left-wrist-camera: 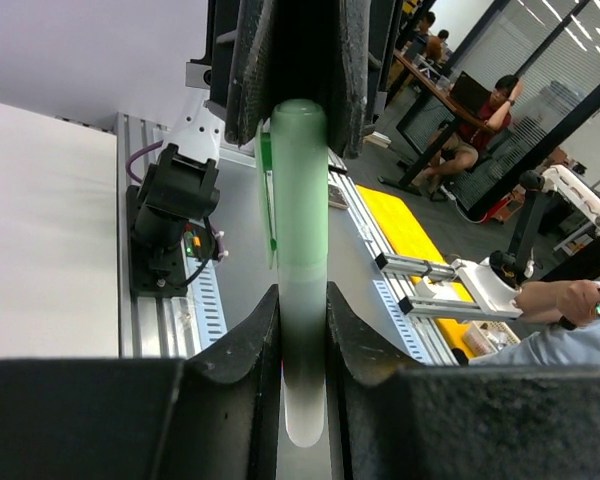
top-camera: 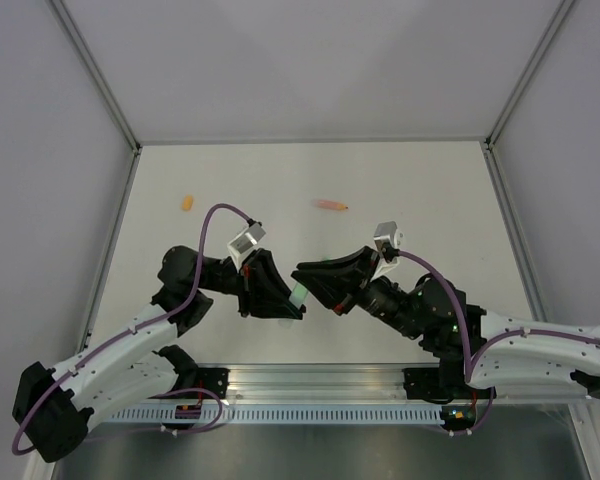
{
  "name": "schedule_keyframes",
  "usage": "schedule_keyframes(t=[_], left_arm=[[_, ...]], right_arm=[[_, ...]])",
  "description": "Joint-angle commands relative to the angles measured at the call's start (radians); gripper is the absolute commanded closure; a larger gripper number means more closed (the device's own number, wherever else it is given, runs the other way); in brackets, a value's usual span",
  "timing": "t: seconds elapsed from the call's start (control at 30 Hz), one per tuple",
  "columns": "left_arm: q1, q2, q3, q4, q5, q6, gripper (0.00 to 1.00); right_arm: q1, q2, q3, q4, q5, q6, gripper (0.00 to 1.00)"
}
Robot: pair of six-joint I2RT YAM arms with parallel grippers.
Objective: Insert the pens into the pen caps
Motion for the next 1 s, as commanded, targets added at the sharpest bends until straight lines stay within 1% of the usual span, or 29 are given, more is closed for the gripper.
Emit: schedule_keyframes(t=[0.0, 0.03, 0.07, 0.1, 0.13, 0.17, 0.2, 0.23, 0.27, 0.3, 0.33, 0.37, 0.4, 0.43, 0.47, 0.5, 0.53, 0.57, 0.63, 0.67, 0.7, 0.73, 0.77, 0.8, 0.83, 0.87, 0.9, 0.97], left_arm=[[0.020, -0.023, 0.145, 0.080, -0.280, 0.061, 0.98], [0.018, -0.009, 0.145, 0.063, -0.264, 0.070, 0.98], [0.019, -0.003, 0.140, 0.035, -0.269, 0.081, 0.98], [0.020, 0.000, 0.122, -0.036, -0.280, 0.116, 0.98], [0.020, 0.002, 0.105, -0.058, -0.286, 0.136, 0.98], [0.018, 0.014, 0.082, -0.072, -0.298, 0.167, 0.98], [0.018, 0.019, 0.035, -0.084, -0.310, 0.181, 0.98], [0.018, 0.028, 0.012, -0.092, -0.329, 0.191, 0.98], [0.018, 0.052, -0.011, -0.097, -0.335, 0.214, 0.98], [0.018, 0.069, -0.028, -0.101, -0.347, 0.224, 0.98], [0.018, 0.086, -0.060, -0.111, -0.362, 0.233, 0.98], [0.018, 0.104, -0.073, -0.123, -0.396, 0.242, 0.98], [0.018, 0.147, -0.082, -0.132, -0.422, 0.251, 0.98], [0.018, 0.170, -0.096, -0.137, -0.451, 0.251, 0.98], [0.019, 0.195, -0.096, -0.160, -0.524, 0.242, 0.98], [0.020, 0.244, -0.093, -0.170, -0.571, 0.233, 0.98], [0.020, 0.268, -0.087, -0.181, -0.658, 0.221, 0.98], [0.024, 0.295, -0.076, -0.225, -0.706, 0.195, 0.98], [0.032, 0.380, -0.043, -0.261, -0.816, 0.164, 0.98], [0.045, 0.411, -0.035, -0.259, -0.833, 0.132, 0.97], [0.053, 0.440, -0.023, -0.253, -0.843, 0.118, 0.97], [0.061, 0.501, -0.018, -0.243, -0.847, 0.101, 0.95], [0.075, 0.535, -0.010, -0.230, -0.840, 0.081, 0.91], [0.081, 0.569, 0.019, -0.221, -0.830, 0.077, 0.91], [0.099, 0.606, 0.039, -0.235, -0.809, 0.070, 0.90], [0.108, 0.671, 0.057, -0.246, -0.795, 0.054, 0.90], [0.115, 0.701, 0.076, -0.247, -0.783, 0.046, 0.89], [0.130, 0.781, 0.082, -0.220, -0.757, 0.008, 0.86]], right_arm=[[0.037, 0.059, -0.084, -0.373, -0.119, 0.060, 1.00], [0.037, 0.054, -0.070, -0.380, -0.074, 0.063, 1.00], [0.037, 0.054, -0.015, -0.393, 0.049, 0.063, 0.96], [0.035, 0.057, 0.030, -0.453, 0.126, 0.067, 0.88], [0.034, 0.068, 0.077, -0.478, 0.205, 0.063, 0.79], [0.033, 0.074, 0.179, -0.498, 0.283, 0.055, 0.59], [0.030, 0.078, 0.230, -0.505, 0.449, 0.051, 0.49], [0.029, 0.085, 0.269, -0.490, 0.519, 0.014, 0.41], [0.026, 0.086, 0.333, -0.463, 0.579, -0.017, 0.36], [0.024, 0.088, 0.363, -0.406, 0.634, -0.041, 0.35], [0.018, 0.092, 0.389, -0.392, 0.717, -0.070, 0.34], [0.018, 0.095, 0.416, -0.357, 0.740, -0.136, 0.32], [0.015, 0.097, 0.468, -0.360, 0.760, -0.164, 0.32], [0.015, 0.103, 0.495, -0.390, 0.777, -0.175, 0.32], [0.017, 0.108, 0.546, -0.527, 0.768, -0.140, 0.32], [0.017, 0.108, 0.562, -0.597, 0.755, -0.114, 0.32], [0.015, 0.096, 0.561, -0.645, 0.738, -0.083, 0.32], [0.015, 0.077, 0.508, -0.675, 0.738, -0.039, 0.30], [0.017, -0.015, 0.403, -0.658, 0.722, -0.029, 0.29], [0.017, -0.051, 0.295, -0.612, 0.715, -0.029, 0.29], [0.015, -0.087, 0.242, -0.590, 0.713, -0.028, 0.29], [0.015, -0.152, 0.204, -0.578, 0.712, -0.022, 0.28], [0.017, -0.183, 0.146, -0.569, 0.704, -0.014, 0.28], [0.015, -0.208, 0.127, -0.570, 0.690, 0.004, 0.28], [0.015, -0.249, 0.115, -0.570, 0.675, 0.008, 0.28], [0.015, -0.266, 0.104, -0.576, 0.660, 0.014, 0.28], [0.015, -0.279, 0.104, -0.579, 0.647, 0.020, 0.28], [0.015, -0.303, 0.101, -0.582, 0.638, 0.026, 0.28]])
